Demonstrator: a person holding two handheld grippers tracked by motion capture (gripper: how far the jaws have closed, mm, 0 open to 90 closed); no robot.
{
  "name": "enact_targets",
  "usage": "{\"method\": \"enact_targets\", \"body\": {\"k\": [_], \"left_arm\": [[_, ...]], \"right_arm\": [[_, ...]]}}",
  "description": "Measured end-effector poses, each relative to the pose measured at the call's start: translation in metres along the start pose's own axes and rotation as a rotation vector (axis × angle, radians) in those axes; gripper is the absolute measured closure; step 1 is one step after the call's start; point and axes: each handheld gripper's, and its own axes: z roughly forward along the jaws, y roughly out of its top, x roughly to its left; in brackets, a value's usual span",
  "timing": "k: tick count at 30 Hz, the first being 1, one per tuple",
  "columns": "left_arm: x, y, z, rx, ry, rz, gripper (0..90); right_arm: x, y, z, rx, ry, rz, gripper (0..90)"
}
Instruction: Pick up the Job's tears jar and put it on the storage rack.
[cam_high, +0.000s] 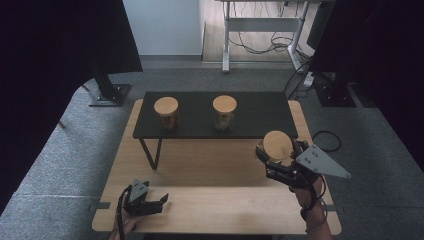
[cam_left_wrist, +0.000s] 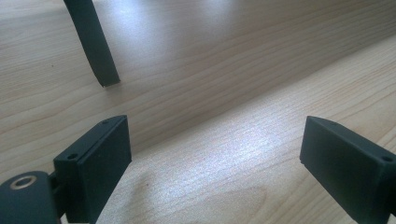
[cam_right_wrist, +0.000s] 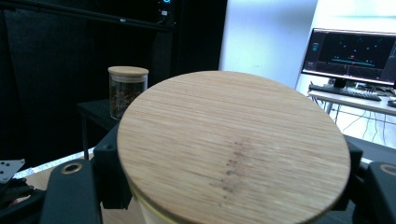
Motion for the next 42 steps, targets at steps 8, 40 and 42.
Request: {"method": "enact_targets", "body": {"k": [8, 40, 42], "left_arm": [[0.0, 0.0, 0.0, 0.002, -0.002, 0.0, 8.1], [0.0, 0.0, 0.0, 0.006, 0.001, 0.001, 8.1], [0.0, 0.0, 0.0, 0.006, 0.001, 0.003, 8.1]], "right_arm": [[-0.007, 0.003, 0.001, -0.01, -0.009, 0.014, 24.5], [-0.014, 0.022, 0.007, -0.017, -0.018, 0.004, 24.5], [-0.015, 0.023, 0.007, -0.017, -0.018, 0.003, 24.5]]}}
